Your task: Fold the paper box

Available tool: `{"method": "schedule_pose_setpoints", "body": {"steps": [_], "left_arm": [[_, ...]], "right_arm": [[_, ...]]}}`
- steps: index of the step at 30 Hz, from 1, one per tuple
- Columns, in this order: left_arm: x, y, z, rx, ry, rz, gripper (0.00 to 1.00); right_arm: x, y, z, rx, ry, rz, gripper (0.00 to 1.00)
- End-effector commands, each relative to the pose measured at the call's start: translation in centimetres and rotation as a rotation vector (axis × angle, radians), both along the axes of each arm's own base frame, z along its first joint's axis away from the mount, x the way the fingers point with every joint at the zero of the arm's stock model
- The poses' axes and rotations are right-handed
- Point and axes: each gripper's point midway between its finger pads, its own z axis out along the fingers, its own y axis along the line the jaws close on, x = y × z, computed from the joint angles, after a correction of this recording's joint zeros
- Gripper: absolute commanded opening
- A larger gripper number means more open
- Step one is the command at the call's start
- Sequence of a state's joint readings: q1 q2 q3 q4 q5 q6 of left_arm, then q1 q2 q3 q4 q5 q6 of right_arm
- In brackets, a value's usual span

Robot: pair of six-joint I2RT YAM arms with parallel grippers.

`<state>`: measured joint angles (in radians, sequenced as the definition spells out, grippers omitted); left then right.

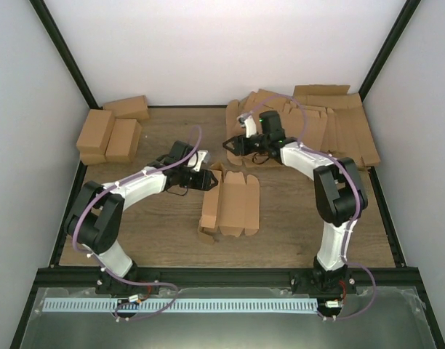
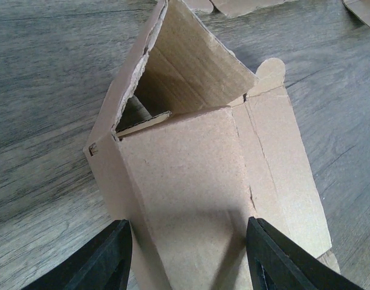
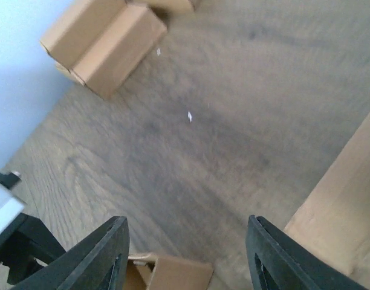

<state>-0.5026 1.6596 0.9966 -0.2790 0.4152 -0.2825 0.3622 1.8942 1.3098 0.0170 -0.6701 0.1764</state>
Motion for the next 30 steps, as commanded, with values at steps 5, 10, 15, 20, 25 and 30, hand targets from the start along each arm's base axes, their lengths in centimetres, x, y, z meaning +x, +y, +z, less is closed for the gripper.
{"method": "schedule_pose_setpoints", "body": {"steps": [5,10,15,20,25,30], "left_arm": [[0.2,0.2,-0.1,0.014,0.007,0.000,0.54],[0.2,0.2,-0.1,0.011,0.009,0.000,0.54],[0.1,0.2,-0.2,0.012,0.009,0.005,0.54],[0.2,0.3,-0.2,0.017,0.006,0.007,0.54],[0.3,0.3,-0.1,0.015,0.005,0.014,0.54],[0.1,0.0,0.0,-0.007,0.018,0.009,0.54]], "right_arm": [[-3.7,3.0,-4.8,-0.270,0.126,-0.058,0.49],[-4.6,3.8,-5.8,-0.350,0.124,-0.103,0.43],[-4.5,3.2,-6.2,-0.391,0.119,-0.181,0.32],[-5.0,2.9,-5.6,-0.380,0.113,-0.194,0.12],[-6.4,3.0,-5.1,-0.385,0.117,-0.179,0.01],[-8.4,2.4,-4.3,-0.363,0.146,-0.201,0.01]]}}
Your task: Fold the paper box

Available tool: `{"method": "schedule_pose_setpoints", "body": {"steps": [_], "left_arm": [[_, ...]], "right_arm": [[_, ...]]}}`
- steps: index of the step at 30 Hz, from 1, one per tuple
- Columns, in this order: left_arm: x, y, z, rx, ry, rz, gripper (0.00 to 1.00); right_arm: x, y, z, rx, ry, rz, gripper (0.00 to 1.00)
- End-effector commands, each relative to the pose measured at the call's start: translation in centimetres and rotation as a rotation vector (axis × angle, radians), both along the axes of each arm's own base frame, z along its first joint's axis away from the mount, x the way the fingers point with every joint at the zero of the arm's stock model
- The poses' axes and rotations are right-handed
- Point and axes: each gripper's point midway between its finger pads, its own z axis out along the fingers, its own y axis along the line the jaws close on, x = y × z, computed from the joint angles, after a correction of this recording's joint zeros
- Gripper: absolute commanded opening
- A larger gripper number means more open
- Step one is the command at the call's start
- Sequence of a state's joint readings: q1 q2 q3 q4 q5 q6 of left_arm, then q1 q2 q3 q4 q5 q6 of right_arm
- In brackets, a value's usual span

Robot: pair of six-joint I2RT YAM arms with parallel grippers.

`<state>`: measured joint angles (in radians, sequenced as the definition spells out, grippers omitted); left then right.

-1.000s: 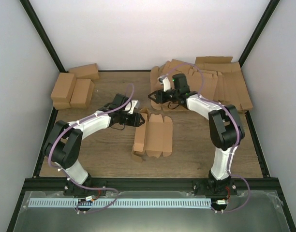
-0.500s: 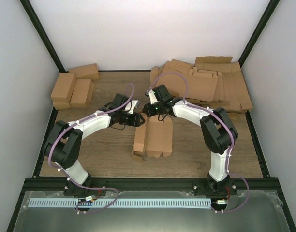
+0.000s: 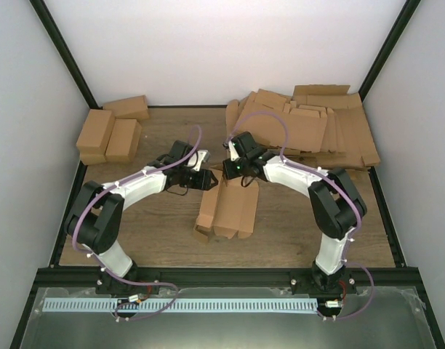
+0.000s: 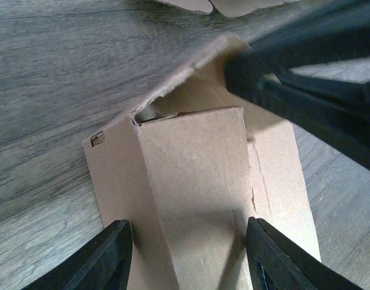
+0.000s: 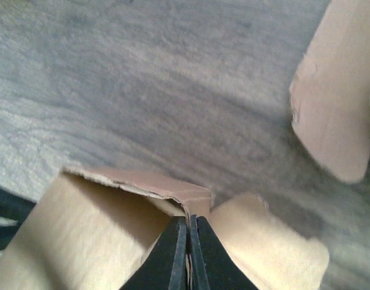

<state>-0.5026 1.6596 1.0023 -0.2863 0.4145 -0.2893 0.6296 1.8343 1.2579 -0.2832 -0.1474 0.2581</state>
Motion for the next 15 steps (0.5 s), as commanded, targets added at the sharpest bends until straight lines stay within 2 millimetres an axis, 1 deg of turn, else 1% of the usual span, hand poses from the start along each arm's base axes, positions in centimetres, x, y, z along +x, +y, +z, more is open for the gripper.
{"method": "schedule_pose_setpoints", "body": {"steps": [1,6,9,10,11,13,15], "left_arm": [[0.0,0.0,-0.2,-0.009,0.014,0.002,0.54],[-0.3,-0.2,-0.3,-0.028,0.021,-0.007,0.54],[-0.7,-0.4,-0.3,-0.042,0.028,-0.023,0.54],[-0.8,-0.6,-0.3,-0.049,0.032,-0.033,0.54],[-1.0,-0.8,-0.2,-0.059,0.035,-0.049,0.54],[-1.4,-1.0,-0.1,-0.067,0.046,-0.075,0.54],[-1.7,-1.1,-0.2,-0.065,0.055,-0.098,0.54]], "right_arm": [[-2.1,0.0,2.1,0.035,0.009,-0.028,0.01],[-4.0,0.0,0.8,0.042,0.090,-0.072,0.01],[-5.6,0.6,-0.1,0.092,0.149,-0.054,0.03],[-6.1,0.7,-0.2,0.116,0.159,-0.044,0.06],[-6.6,0.8,-0.3,0.141,0.166,-0.037,0.13],[-7.4,0.7,-0.1,0.178,0.162,-0.024,0.21],[-7.6,0.6,0.3,0.191,0.133,0.000,0.29]]}}
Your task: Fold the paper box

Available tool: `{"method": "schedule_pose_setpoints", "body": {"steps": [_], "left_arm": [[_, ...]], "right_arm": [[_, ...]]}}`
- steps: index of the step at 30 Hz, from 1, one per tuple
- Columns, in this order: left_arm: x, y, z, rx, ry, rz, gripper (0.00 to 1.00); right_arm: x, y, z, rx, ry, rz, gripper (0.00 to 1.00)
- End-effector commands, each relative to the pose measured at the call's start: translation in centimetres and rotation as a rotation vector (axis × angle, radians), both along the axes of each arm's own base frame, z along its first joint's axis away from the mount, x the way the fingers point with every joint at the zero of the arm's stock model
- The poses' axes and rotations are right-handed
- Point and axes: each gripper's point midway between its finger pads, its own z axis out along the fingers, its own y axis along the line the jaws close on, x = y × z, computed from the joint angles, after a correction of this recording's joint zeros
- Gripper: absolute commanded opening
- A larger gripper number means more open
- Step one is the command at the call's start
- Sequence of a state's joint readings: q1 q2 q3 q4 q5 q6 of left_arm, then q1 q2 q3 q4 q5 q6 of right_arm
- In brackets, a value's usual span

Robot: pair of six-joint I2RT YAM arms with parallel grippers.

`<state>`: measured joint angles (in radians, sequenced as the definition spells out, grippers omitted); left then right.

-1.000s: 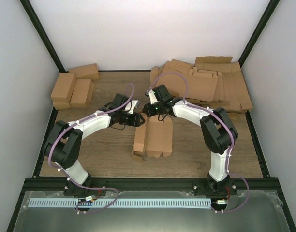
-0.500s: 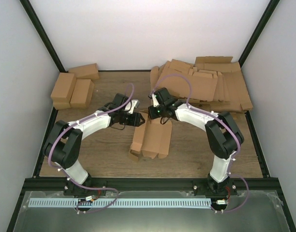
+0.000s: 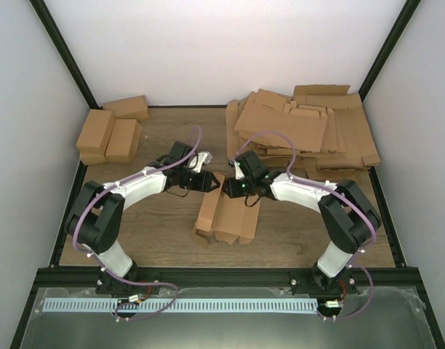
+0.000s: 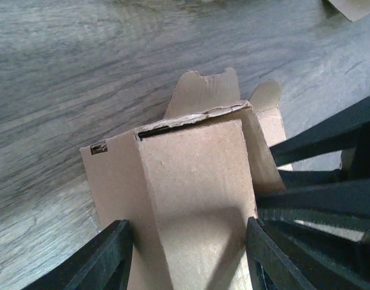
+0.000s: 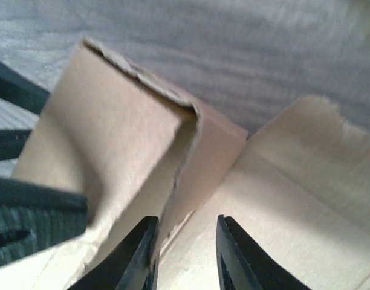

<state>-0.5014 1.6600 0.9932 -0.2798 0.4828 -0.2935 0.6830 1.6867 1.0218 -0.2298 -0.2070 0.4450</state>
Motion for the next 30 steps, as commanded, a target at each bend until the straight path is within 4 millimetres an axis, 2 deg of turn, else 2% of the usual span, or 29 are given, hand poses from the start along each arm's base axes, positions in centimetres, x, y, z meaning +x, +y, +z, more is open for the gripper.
{"method": "schedule_pose_setpoints", "body": {"steps": [1,4,7,12,16,18,20,22,24,28,30], "left_arm": [[-0.8,-0.4,-0.5,-0.013,0.025,-0.067,0.54],[-0.6,-0.5,-0.8,-0.006,0.032,-0.069,0.54],[-0.5,-0.5,-0.8,-0.002,0.030,-0.065,0.54],[-0.5,-0.4,-1.0,0.006,0.030,-0.068,0.54],[-0.4,-0.4,-1.0,0.009,0.026,-0.071,0.54],[-0.3,-0.5,-0.9,0.007,0.025,-0.073,0.54],[-0.2,-0.7,-0.7,0.000,0.025,-0.077,0.54],[-0.3,-0.8,-0.4,-0.006,0.021,-0.083,0.54],[-0.3,-0.8,-0.3,-0.008,0.022,-0.088,0.54],[-0.3,-0.9,-0.3,-0.014,0.026,-0.095,0.54],[-0.3,-1.1,-0.3,-0.020,0.028,-0.098,0.54]], "right_arm": [[-1.2,1.3,2.3,0.112,-0.049,0.070,0.34],[-1.4,1.1,3.4,0.168,-0.087,0.168,0.51],[-1.7,0.0,4.7,0.281,-0.091,0.264,0.59],[-2.0,-2.2,6.9,0.350,-0.221,0.364,0.61],[-1.5,-3.7,10.8,0.427,-0.431,0.363,0.62],[-1.2,-4.7,14.1,0.448,-0.626,0.318,0.64],[-1.6,-5.6,16.9,0.465,-0.821,0.298,0.73],[-1.8,-6.2,18.1,0.462,-0.944,0.281,0.96],[-1.1,-5.8,17.3,0.419,-0.920,0.309,1.00],[3.0,-4.2,13.2,0.302,-0.671,0.328,0.88],[3.7,-4.6,11.1,0.284,-0.630,0.293,0.83]]}}
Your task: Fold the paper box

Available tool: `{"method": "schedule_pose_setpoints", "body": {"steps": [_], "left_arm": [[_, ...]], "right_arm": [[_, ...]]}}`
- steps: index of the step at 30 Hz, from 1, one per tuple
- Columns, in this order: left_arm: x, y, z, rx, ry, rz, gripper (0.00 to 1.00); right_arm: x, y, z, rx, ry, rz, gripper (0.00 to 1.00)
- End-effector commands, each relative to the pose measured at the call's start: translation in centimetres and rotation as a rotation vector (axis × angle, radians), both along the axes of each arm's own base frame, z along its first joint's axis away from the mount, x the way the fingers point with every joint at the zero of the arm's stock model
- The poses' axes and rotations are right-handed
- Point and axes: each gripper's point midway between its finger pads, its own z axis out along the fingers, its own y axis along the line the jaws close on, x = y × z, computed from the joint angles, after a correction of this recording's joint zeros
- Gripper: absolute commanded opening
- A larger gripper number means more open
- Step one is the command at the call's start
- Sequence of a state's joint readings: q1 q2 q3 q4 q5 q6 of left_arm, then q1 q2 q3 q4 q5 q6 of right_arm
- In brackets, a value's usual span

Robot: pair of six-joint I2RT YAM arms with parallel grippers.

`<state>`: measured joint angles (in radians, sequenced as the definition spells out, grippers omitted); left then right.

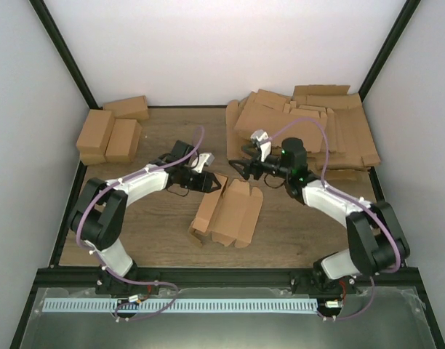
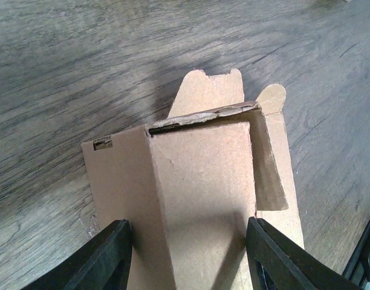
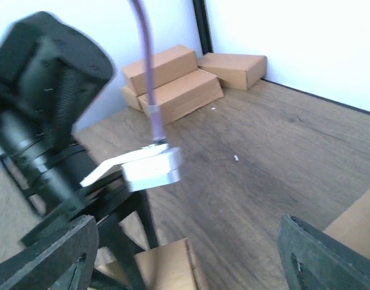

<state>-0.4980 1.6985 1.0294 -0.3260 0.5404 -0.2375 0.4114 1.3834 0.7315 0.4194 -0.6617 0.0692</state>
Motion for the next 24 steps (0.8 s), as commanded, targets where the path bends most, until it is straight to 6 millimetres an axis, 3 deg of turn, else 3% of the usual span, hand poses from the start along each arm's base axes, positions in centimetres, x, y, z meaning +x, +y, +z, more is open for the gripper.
{"method": "schedule_pose_setpoints", "body": {"steps": [1,5,7,9,17,24], "left_arm": [[0.1,-0.6,0.1,-0.016,0.001,-0.030,0.54],[0.2,-0.8,0.2,-0.029,0.003,-0.033,0.55],[0.3,-0.9,0.3,-0.035,0.002,-0.036,0.54],[0.4,-1.1,0.4,-0.038,-0.001,-0.040,0.55],[0.6,-1.6,0.6,-0.051,0.003,-0.063,0.55],[0.7,-1.8,0.3,-0.049,0.009,-0.080,0.55]], "right_arm": [[1.4,-0.8,-3.4,-0.061,0.049,-0.038,0.83],[-0.7,-1.6,-5.2,-0.003,-0.007,-0.031,0.77],[-0.5,-1.3,-6.5,-0.021,0.022,-0.008,0.60],[-0.2,-1.1,-7.9,-0.027,0.049,-0.006,0.56],[0.4,-1.2,-11.4,-0.076,0.008,-0.048,0.59],[1.3,-0.3,-13.2,-0.146,-0.057,-0.054,0.58]]}}
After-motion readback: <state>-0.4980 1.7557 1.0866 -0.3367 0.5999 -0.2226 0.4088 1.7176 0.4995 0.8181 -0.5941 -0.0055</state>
